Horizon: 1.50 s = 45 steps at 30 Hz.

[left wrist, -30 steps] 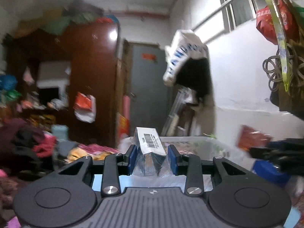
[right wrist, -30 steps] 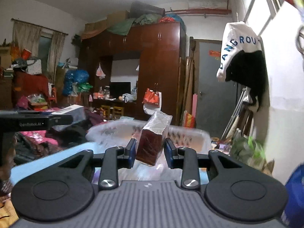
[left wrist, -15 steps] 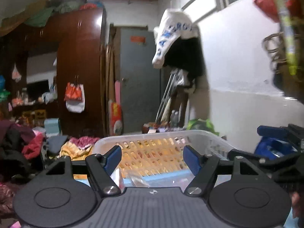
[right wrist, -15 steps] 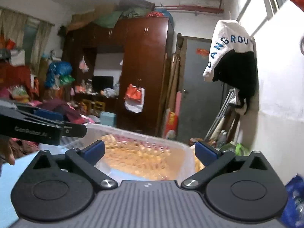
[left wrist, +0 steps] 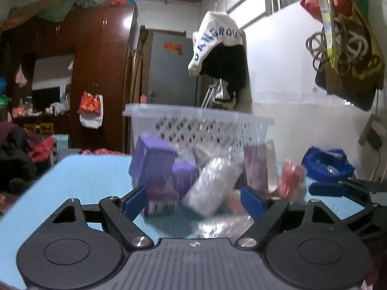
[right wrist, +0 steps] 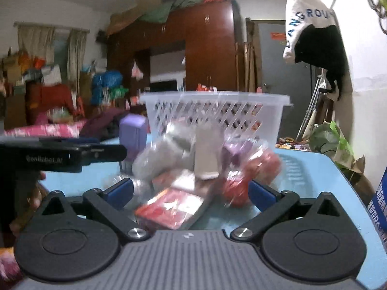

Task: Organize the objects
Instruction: 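Grasp the clear bag with dark contents with left while right grasps the red square box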

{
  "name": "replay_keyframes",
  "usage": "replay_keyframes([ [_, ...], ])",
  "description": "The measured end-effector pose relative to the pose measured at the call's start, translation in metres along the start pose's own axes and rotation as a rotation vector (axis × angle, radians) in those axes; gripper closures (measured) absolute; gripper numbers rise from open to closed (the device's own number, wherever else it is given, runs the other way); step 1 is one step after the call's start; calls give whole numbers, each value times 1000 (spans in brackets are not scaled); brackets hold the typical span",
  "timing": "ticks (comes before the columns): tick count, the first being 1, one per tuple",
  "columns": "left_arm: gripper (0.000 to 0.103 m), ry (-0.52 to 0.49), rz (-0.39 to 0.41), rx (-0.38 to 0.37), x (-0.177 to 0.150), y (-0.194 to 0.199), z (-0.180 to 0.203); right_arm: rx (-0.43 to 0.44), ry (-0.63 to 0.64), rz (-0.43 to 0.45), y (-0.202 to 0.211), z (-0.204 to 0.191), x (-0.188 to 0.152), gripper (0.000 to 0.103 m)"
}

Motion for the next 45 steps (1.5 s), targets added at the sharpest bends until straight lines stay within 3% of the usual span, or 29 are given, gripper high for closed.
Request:
replay_keyframes([
  [3,16,-14,-13,-12,-12,-3,2,22,-7,-13,-9,-5,-6,1],
  [10,16,-52,-10,-48,-21,-5,18,51,-8,-45,-8,-10,-23,33],
  [13,16,-76,-2,-50,-21,-5,24,46,-12,-33,-2,-7,-23,39],
  [26,18,-65,2,-70,-29,-9,33,30,-21,-28,3,-2,-26,40],
  [29,24,-49,9,-71,-27,-12,35,33,-17,-27,4,-3,-28,40],
  [33,55,-17,-7,-116,-29,-16,40,34,-16,-27,4,-5,-29,40],
  [45,58,45,51,-126,-4,4,28,26,12,25,19,-6,-10,41],
])
Point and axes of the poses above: each gripper's, at about its wrist camera, not at the fingertips, and y roughly against the way its jaws point, z to its right, x to its top, the point moved 10 cm from there along -y, roughly the way its jaws point, and after that the axes turned 5 degrees about z, right-handed, at the moved point
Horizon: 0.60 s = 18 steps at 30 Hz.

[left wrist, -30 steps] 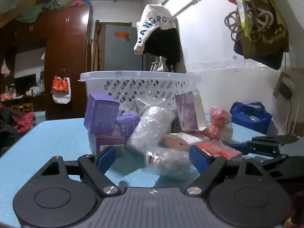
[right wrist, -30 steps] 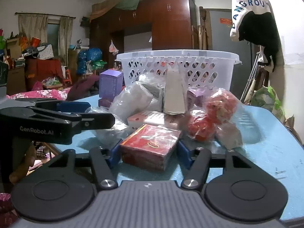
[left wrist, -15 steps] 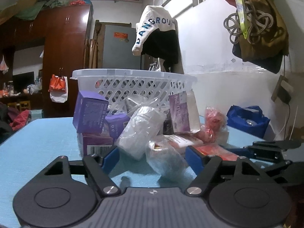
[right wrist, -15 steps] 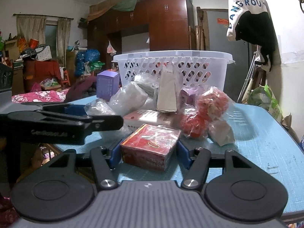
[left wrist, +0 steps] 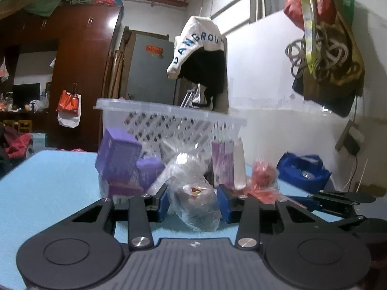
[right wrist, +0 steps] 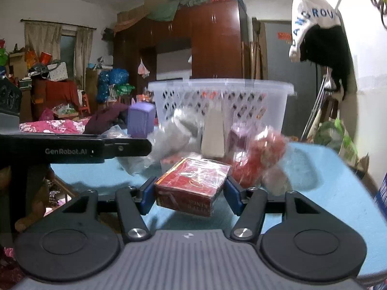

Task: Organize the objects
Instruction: 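Carry both held items over the white basket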

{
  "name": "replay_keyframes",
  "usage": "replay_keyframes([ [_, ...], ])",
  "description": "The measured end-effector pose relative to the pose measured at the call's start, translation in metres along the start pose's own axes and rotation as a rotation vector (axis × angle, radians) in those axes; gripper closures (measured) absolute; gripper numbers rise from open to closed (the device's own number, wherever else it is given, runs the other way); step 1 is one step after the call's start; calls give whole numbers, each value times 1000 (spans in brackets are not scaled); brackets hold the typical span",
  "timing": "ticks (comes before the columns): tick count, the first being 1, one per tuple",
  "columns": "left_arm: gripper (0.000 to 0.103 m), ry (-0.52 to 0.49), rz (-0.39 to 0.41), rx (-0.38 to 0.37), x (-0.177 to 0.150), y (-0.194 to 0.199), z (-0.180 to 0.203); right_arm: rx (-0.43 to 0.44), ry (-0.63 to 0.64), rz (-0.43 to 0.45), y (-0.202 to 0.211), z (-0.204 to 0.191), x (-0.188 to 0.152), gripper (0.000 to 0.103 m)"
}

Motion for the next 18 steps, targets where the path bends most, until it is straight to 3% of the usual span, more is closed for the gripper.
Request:
replay_keyframes([
  [6,58,27,45,15,41,-6,-13,-32,26,61,4,17,42,41],
  [11,58,62,64,57,112,-50,-32,-30,44,96,-33,37,110,41],
  [14,58,86,31,101,144,-93,-49,-29,37,99,-67,51,149,41],
  [18,58,110,-57,123,147,-142,-63,-59,42,48,-116,70,168,41],
])
Point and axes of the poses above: each gripper's, at about its wrist camera, not at the fingertips, and y roughly against the way its jaws point, z to its right, x to its top, the point moved 10 cm from there along -y, roughly the way its jaws point, and after that the axes turned 5 degrees about z, right-handed, at the moved point
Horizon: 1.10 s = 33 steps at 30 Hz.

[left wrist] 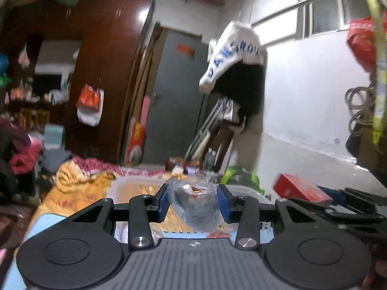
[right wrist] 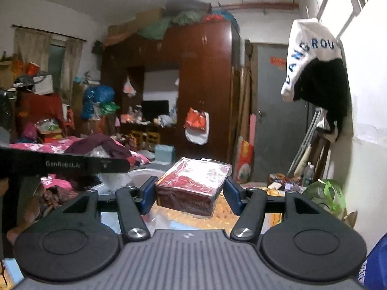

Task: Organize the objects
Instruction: 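Carry both held items over the white basket, then open both grippers to release the items into the basket, then grasp the purple box with left while right grasps the bag of red items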

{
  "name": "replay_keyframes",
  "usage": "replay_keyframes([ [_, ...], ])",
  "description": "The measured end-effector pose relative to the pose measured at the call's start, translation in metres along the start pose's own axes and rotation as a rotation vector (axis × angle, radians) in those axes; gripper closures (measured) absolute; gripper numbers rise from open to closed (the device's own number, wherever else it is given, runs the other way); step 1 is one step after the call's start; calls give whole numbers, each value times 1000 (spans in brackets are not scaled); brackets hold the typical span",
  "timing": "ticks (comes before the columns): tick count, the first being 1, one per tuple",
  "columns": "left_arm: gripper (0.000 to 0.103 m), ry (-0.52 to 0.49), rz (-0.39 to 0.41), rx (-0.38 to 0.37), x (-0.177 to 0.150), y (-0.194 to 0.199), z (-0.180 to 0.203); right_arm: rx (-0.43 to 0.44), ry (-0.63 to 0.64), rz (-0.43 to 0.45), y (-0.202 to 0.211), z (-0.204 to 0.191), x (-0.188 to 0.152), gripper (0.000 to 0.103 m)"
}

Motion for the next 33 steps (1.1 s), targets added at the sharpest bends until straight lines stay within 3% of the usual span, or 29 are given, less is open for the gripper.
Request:
replay_keyframes([
  [2,55,0,-44,-9,-8,-18,1,-20,48,-47,-21,2,-8,40],
  [3,48,-18,-63,-9,-12,-26,2,-30,77,-60,-29,2,-12,40],
  [4,40,-27,-81,-6,-16,-32,3,-43,96,-65,-32,1,-16,34],
  [5,37,-32,-80,-2,-17,-33,3,-65,102,-64,-33,2,-18,14],
  [7,37,-46,-56,12,-16,-24,1,-85,65,-19,-23,4,-17,0],
  [11,32,-72,28,23,-13,24,-1,-99,23,18,17,10,-21,0],
  [13,13,-57,117,-3,-24,63,-3,-66,-1,22,38,10,-31,0],
  [15,13,-76,197,3,-40,95,-7,-68,-25,36,62,13,-49,0],
  [18,13,-96,248,82,-65,123,-19,-119,-58,40,87,23,-81,0],
  [21,13,-73,212,87,-78,122,-30,-168,-108,-10,92,34,-108,0],
  [26,13,-85,146,103,-92,105,-38,-136,-148,3,94,35,-121,0],
  [33,13,-117,90,118,-112,95,-46,-82,-66,-54,85,15,-133,2],
])
Point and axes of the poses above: each gripper's, at about its wrist camera, not at the fingertips, and y roughly against the way its jaws point, z to its right, x to its top, the point moved 10 cm from there along -y, roughly the way its jaws point, and after that the axes turned 5 degrees about z, right-handed, at the moved point
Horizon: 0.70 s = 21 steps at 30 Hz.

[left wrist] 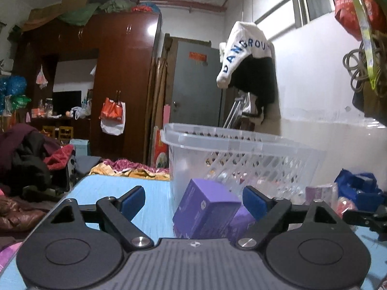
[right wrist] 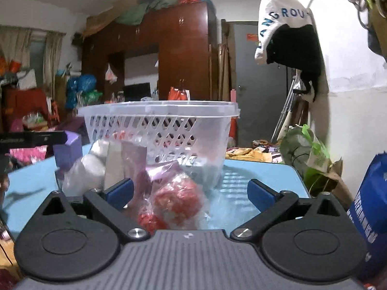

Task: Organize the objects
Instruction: 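Grasp the purple box with left while right grasps the bag of red items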

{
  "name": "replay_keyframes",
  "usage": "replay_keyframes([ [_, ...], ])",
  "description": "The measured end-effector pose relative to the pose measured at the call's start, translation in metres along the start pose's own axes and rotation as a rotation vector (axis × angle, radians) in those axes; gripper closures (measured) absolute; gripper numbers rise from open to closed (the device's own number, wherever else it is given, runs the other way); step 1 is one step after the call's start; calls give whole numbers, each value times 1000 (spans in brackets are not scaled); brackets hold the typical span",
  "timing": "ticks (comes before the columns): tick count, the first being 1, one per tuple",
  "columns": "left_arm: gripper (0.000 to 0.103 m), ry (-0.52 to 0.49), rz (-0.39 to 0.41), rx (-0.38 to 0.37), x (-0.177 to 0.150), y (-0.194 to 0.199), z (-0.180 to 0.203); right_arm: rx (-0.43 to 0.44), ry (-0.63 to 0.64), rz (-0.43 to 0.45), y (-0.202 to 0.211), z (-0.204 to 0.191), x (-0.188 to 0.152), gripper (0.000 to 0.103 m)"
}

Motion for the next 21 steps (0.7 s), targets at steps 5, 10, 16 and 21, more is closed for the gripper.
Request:
replay_keyframes([
  [5,13,-41,-16,0,-1,-4,5,4,30,-28,-4,-4,-4,22],
  [10,13,-93,-9,20,-3,-2,13,11,27,-48,-5,-4,-8,37],
  [16,13,-97,-37,-4,-3,-5,16,26,29,-46,-4,-7,-9,48],
  [21,34,-66,-93,-39,-10,-11,14,29,26,-39,-3,-7,-8,50],
])
Point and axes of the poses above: each gripper's, at about its wrist camera, not at the fingertips, and y roughly against the way its jaws point, z to its right, x to its top, the point moved 10 cm from there along -y, roughly the way its jaws point, and after that the axes turned 5 degrees about z, right-handed, at the moved point
